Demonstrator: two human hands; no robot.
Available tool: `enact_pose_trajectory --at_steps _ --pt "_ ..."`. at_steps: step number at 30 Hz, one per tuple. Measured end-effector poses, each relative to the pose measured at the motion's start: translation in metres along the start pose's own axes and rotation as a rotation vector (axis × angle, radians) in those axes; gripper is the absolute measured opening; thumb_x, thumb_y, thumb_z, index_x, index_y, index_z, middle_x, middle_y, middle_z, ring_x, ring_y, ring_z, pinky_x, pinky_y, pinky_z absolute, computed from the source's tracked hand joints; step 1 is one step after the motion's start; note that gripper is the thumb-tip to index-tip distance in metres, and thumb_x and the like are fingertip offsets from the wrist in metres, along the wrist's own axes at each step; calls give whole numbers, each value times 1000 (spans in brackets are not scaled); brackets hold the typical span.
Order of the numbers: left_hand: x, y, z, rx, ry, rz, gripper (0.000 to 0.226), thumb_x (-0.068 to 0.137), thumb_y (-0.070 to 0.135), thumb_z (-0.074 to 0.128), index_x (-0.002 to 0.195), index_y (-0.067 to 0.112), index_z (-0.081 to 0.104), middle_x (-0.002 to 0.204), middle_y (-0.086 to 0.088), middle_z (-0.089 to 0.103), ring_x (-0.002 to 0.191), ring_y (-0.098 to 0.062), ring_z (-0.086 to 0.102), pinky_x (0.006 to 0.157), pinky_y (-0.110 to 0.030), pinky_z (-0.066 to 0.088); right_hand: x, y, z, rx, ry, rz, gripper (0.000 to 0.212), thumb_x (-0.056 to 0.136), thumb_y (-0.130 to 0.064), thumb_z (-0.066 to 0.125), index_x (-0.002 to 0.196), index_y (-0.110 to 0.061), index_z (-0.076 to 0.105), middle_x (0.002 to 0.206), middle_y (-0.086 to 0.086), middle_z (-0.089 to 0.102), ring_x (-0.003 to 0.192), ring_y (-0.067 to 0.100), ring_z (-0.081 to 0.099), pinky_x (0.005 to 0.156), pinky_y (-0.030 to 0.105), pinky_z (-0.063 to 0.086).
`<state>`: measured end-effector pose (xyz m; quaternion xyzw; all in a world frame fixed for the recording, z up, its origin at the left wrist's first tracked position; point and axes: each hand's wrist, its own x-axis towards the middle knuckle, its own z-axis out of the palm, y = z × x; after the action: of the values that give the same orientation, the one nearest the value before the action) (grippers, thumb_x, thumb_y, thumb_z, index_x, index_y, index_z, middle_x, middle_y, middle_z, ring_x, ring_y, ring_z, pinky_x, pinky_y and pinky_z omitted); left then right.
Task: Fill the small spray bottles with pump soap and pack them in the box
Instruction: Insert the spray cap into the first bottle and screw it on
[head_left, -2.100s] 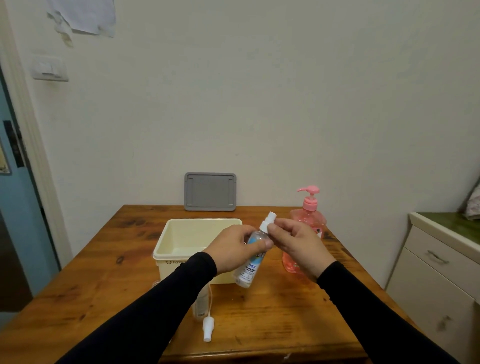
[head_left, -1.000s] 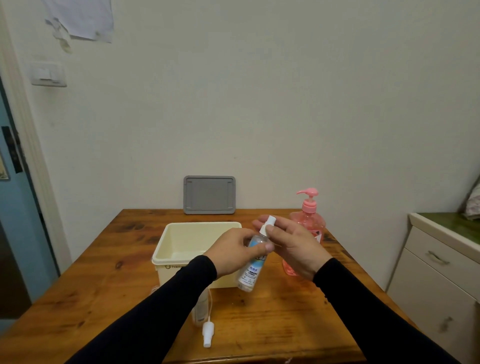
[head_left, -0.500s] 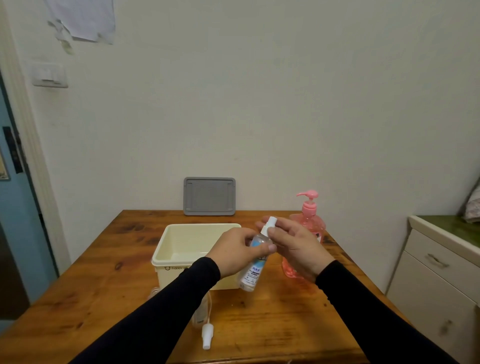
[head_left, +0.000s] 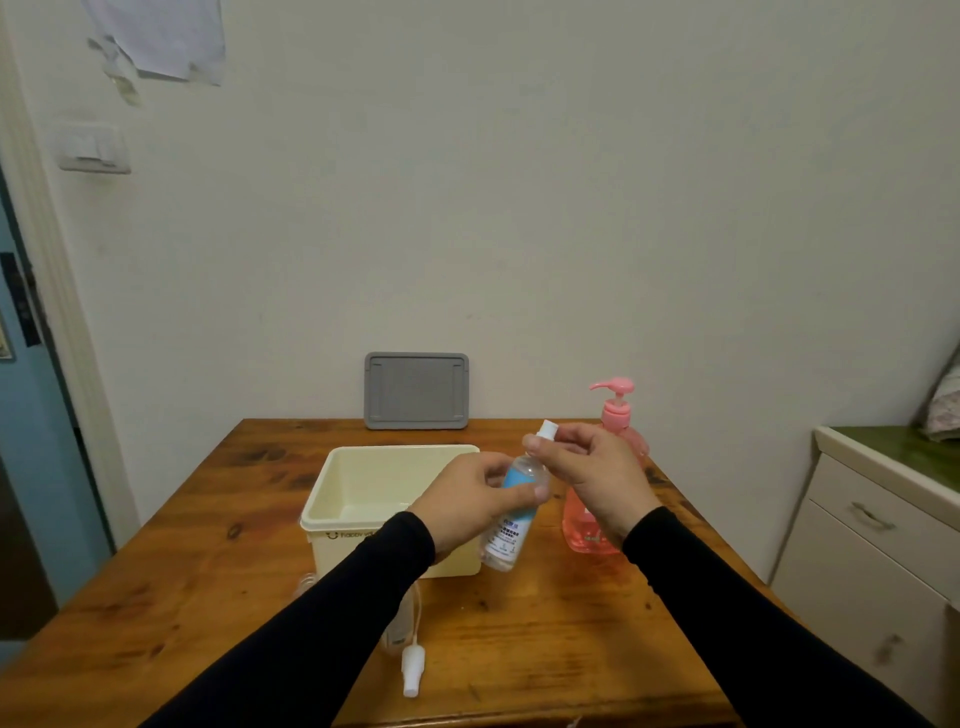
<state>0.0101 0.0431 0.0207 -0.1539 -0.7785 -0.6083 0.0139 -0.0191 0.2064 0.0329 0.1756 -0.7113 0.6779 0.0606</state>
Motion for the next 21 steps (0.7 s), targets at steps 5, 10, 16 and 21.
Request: enact_pose_trajectory --at_steps 5,10,16,21 --pt "0 12 -6 -177 -215 -123 32 83 39 67 108 18 66 102 -6 70 93 -18 67 73 -25 53 6 -11 -10 186 -309 84 30 83 -38 65 105 -18 70 111 4 70 105 21 65 80 31 55" --pt "0 11 -12 -297 -303 -167 40 87 32 63 117 6 60 116 -21 62 105 -30 61 92 -42 50 7 -14 -15 270 -405 110 25 86 -28 62 106 -15 71 115 12 67 108 28 63 83 34 54" --pt "-2 7 -2 -170 -210 -87 37 88 35 62 111 6 62 106 -18 66 94 -23 65 86 -36 52 2 -9 -10 99 -255 15 24 87 -31 62 100 -14 70 100 8 72 97 22 67 79 29 55" --pt "-1 1 13 8 -35 3 23 89 33 63 101 14 65 90 -3 69 82 -13 67 73 -23 54 1 -2 -8 -74 -203 -46 24 90 -36 59 95 -16 72 93 3 73 92 18 68 83 35 54"
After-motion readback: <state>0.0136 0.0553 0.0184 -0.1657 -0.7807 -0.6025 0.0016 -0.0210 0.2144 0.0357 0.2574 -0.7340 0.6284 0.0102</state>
